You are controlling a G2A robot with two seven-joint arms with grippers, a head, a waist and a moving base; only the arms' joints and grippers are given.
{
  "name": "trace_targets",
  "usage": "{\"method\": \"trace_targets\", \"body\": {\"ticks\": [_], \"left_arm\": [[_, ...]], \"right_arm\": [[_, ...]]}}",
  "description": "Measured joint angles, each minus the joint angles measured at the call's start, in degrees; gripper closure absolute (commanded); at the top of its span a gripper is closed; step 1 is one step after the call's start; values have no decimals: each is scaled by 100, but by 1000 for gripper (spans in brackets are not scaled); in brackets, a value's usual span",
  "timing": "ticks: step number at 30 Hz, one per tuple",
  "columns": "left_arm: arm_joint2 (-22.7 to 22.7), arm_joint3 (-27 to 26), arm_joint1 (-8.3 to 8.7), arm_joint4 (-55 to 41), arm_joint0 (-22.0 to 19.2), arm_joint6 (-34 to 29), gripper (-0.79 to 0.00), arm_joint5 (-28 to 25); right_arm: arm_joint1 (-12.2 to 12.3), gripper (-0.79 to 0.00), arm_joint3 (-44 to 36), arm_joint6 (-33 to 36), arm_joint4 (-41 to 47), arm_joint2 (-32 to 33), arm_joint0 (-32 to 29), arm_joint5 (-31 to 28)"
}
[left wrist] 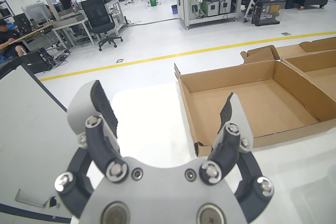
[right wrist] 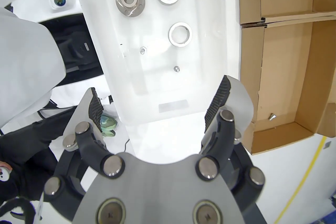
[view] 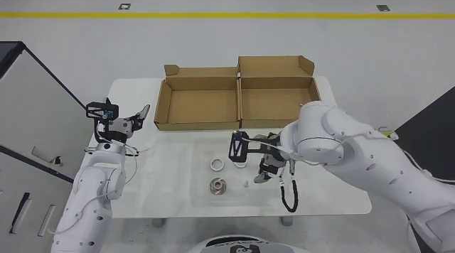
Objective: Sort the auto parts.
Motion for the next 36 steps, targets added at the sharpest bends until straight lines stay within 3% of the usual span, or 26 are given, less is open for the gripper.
{"method": "trace_targets", "body": {"ticks": [7,14,22,28,36], "left_arm": [[0,0,0,0,0,0,-785,0],[0,0,0,0,0,0,-785,0],[0,0,0,0,0,0,-785,0],[0,0,0,0,0,0,-785,0],[0,0,0,0,0,0,-785,0]], "right_arm": [[-302,-779,666,-104,84,-980,655,-104],[-607,-690,1251,-154,335,-1578,1044,-154],[-831,-613,1702,-178,517,-1945,1176,-177],[-961,-480,1974,-208,561,-2136,1205,-207],[-1114,-400,2233,-222,620,-2332,1229,-222]]}}
